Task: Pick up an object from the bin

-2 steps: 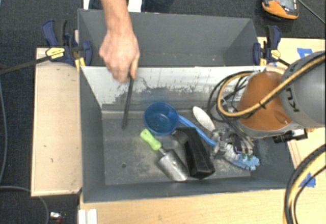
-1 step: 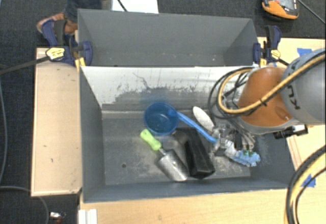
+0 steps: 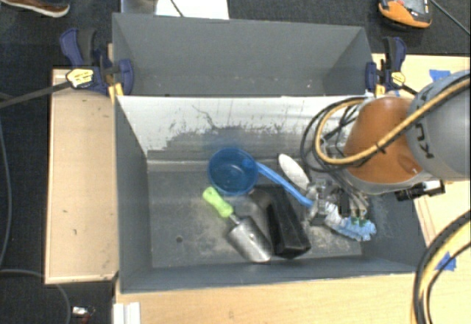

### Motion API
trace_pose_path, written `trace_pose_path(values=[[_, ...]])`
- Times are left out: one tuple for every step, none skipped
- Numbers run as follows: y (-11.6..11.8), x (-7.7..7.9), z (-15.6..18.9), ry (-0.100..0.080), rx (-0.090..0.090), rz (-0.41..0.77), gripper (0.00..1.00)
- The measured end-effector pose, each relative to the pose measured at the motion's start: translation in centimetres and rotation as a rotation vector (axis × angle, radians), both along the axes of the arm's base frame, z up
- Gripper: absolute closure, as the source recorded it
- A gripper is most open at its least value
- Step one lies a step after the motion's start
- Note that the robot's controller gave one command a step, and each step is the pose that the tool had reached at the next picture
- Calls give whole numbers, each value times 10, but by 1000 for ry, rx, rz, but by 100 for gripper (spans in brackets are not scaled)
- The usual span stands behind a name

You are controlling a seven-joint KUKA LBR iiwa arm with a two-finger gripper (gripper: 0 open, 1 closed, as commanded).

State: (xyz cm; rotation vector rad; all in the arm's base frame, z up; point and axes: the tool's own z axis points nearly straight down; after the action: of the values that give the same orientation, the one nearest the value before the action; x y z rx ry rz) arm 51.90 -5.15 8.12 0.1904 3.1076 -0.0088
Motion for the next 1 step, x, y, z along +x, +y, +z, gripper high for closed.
trace_pose_path(values=[[0, 5, 9, -2, -5, 152, 100]])
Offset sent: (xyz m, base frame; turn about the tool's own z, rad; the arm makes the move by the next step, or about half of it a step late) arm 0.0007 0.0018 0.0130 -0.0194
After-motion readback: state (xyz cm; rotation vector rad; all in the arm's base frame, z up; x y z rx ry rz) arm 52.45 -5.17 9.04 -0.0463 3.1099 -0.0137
